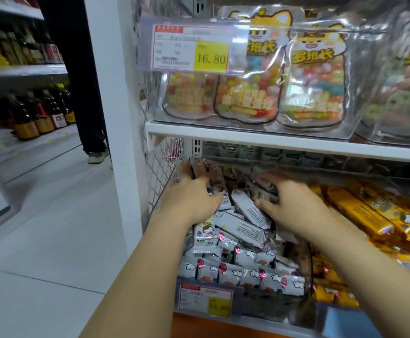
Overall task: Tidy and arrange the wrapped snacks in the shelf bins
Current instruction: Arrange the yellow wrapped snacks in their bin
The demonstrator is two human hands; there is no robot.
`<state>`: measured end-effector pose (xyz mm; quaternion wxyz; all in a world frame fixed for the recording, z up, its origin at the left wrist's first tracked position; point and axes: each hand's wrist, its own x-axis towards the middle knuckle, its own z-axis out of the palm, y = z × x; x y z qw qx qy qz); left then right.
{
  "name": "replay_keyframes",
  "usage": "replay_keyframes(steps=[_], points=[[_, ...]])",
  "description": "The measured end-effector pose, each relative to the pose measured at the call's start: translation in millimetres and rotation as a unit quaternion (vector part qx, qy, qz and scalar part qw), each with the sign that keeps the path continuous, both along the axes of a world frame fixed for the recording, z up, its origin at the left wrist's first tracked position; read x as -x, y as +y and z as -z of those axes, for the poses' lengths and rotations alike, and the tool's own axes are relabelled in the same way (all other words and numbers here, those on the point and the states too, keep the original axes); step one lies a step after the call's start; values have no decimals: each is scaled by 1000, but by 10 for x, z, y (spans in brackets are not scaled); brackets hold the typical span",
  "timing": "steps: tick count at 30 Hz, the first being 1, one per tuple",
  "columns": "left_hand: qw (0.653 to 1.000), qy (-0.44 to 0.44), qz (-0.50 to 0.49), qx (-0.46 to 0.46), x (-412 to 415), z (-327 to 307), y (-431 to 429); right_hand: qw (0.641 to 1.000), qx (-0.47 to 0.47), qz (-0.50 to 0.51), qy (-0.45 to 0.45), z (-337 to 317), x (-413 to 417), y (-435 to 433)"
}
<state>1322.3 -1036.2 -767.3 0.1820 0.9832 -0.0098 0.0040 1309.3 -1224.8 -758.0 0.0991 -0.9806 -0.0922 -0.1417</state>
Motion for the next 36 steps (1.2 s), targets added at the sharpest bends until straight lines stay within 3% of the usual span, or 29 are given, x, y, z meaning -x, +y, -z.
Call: replay_keyframes(steps=[6,19,25,30,36], points=[[997,-23,59,54,125,-40,-128,999,-17,-23,26,64,-44,-128],[986,-47,157,-14,297,10,-320,996,-67,-48,29,108,51,-74],[992,-50,75,-89,235,40,-145,994,-98,-6,-52,107,102,-121],[991,-66,34,-108,204,75,-103,993,-104,26,-53,112,119,-106],[993,-87,33,-68,267,5,-49,1000,-29,-6,-9,30,145,-93]])
